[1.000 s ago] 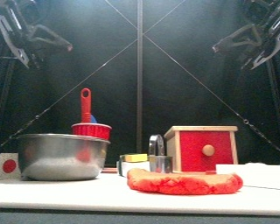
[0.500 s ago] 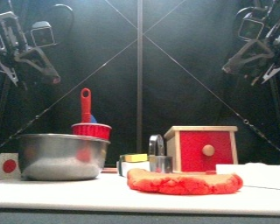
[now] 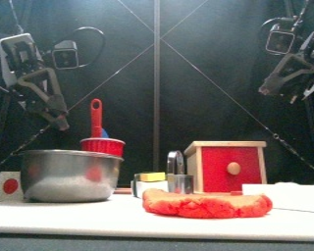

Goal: Grab bowl

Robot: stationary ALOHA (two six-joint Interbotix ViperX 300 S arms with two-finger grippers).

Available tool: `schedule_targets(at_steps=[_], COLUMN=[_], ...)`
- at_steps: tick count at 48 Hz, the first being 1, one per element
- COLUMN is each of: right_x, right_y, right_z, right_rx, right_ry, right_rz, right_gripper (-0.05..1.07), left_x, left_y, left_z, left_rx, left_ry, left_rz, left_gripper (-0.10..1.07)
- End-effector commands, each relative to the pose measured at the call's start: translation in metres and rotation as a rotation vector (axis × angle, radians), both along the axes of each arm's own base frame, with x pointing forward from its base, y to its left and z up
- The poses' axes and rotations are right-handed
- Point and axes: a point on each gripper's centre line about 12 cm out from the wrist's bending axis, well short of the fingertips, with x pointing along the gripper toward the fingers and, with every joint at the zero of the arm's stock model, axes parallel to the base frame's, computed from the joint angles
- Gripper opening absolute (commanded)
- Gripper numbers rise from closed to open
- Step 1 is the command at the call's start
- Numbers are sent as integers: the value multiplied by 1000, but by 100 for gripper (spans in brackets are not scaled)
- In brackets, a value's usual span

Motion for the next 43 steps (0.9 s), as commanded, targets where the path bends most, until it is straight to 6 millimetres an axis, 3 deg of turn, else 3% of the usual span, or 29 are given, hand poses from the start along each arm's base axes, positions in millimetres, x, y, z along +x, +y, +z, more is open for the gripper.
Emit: schedule_targets(at_steps=[1,20,43], right_x=[4,3,3], right_y=[1,1,1], right_z=[9,7,5], right_rx=[11,11,3], right_ry=[-17,-10,-5], right_rz=[-2,-2,1], right_gripper=[1,1,1], left_x=[12,39,48], left_y=[-1,-3,-4], left_z=[1,-28,-42], left_rx=[7,81,92], left_ry=[9,168,219], left_rz=[-8,-91,-105], left_gripper=[75,75,72])
